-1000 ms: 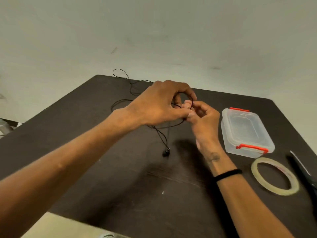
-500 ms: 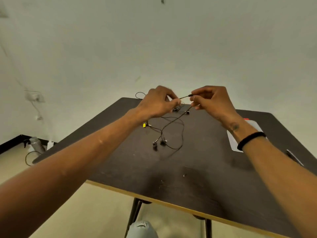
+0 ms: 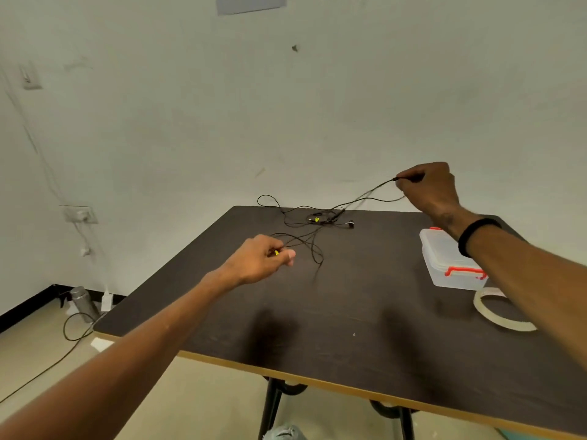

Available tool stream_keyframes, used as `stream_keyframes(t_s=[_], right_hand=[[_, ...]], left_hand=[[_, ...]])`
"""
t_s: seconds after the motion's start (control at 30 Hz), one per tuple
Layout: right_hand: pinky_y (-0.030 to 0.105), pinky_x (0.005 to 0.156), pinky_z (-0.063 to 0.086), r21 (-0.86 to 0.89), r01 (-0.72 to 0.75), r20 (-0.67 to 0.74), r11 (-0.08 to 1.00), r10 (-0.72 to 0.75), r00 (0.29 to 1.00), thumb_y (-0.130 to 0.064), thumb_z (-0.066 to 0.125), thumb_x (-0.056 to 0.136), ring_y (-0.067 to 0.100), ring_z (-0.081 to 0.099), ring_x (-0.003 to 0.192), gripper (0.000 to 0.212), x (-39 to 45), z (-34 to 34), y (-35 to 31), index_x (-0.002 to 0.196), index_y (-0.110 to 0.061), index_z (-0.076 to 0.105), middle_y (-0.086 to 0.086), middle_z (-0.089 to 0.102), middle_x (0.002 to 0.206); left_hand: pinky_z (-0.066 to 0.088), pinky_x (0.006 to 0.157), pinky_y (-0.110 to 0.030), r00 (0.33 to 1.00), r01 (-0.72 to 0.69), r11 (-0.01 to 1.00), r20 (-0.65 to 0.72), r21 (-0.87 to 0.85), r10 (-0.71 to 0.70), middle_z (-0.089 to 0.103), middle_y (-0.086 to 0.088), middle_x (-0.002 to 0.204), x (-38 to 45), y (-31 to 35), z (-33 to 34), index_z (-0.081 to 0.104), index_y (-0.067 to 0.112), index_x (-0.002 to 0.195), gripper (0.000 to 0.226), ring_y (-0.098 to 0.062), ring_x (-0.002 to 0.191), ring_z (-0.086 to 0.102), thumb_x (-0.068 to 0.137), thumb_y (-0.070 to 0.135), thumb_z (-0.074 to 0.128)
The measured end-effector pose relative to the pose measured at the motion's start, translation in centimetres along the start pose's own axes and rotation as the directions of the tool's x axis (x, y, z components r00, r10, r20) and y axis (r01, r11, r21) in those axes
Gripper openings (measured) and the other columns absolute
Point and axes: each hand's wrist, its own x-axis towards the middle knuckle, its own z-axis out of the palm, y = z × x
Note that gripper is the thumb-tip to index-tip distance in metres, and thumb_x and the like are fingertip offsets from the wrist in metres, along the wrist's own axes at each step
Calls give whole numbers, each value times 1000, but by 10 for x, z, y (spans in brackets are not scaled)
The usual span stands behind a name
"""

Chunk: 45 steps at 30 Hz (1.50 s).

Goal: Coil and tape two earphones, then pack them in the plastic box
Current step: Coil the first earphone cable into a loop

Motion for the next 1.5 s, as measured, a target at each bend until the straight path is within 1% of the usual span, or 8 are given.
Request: stream_keyframes(t_s=[0.27,0.47,0.6,0.77,0.97,1.23,1.37,1.5], right_hand=[[26,97,45,-176,7,292,984,46,955,7,52,88,27,63,125,37,5,29,21,108,-7,80,11,72,127],[38,91,52,-406,356,635,841,-21,773,-43,61,97,23,64,110,34,4,68,36,116,-19,75,5,71,125],[47,120,36,-498,636,781,589,-15,625,-58,58,97,31,34,151,62,15,91,73,148,-24,55,12,40,163],[53,121,34,-481,802,868,354,59,494,-70,2,99,30,24,155,70,14,102,100,164,-45,5,1,16,174],[42,103,52,-529,792,816,304,-74,573,-53,18,110,26,52,129,56,9,113,104,150,-24,44,4,52,149],[49,95,50,-703,659,699,268,87,710,-30,41,110,36,47,125,33,18,129,88,125,-8,62,16,47,139],[45,74,55,-629,626,642,461,-145,753,-17,52,103,30,57,89,15,-5,132,51,101,-7,62,12,59,108],[48,74,57,-220,257,575,941,-88,814,-55,47,104,32,70,77,55,-38,120,24,88,-8,69,9,74,85]], left_hand=[[62,66,-36,992,-13,995,123,-96,25,65,4,76,-9,14,58,74,23,99,40,-9,67,64,99,59,56],[51,88,-24,982,-190,979,-25,-66,189,75,3,109,18,24,87,73,19,121,35,-9,95,65,106,43,52],[49,100,-46,962,94,971,-271,218,-32,61,-14,122,58,-41,76,58,20,140,41,-34,115,55,100,20,51],[40,104,-49,948,310,837,-215,452,-235,40,-15,137,83,-90,55,39,30,154,64,-37,126,39,95,12,50],[43,98,-45,950,236,898,-282,371,-133,49,-10,123,89,-105,54,61,23,126,24,-32,119,47,107,27,47],[49,81,-45,850,3,962,-507,274,142,52,-3,118,58,-97,62,62,20,111,9,-26,99,50,105,23,56],[49,83,-42,800,-91,956,-552,278,237,55,3,119,52,-78,65,63,24,111,8,-23,104,51,105,23,59],[52,84,-43,791,-240,960,-544,142,278,64,2,110,60,-42,81,64,20,113,11,-21,104,56,106,23,56]])
